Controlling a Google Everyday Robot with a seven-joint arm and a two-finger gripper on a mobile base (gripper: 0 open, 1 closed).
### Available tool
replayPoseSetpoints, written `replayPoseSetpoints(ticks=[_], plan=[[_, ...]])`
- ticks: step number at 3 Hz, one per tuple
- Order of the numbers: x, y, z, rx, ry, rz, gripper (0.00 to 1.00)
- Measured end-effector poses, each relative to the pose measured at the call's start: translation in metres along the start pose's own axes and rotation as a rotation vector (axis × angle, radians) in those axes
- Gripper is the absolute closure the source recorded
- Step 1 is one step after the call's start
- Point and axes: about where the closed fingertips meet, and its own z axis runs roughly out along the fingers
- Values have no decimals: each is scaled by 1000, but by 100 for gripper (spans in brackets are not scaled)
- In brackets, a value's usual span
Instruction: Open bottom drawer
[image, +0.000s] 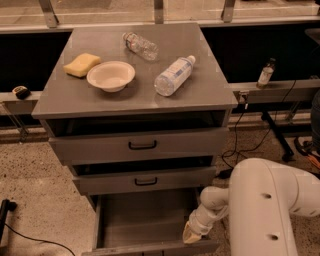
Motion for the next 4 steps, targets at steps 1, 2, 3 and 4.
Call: replayPoseSetpoints(ticks=[1,2,3,4], plan=[[-11,-14,-19,73,-14,-38,100],[-11,-14,-19,75,-15,-39,73],[-11,-14,-19,75,-15,-39,50],[-11,-14,-19,75,-15,-39,28]])
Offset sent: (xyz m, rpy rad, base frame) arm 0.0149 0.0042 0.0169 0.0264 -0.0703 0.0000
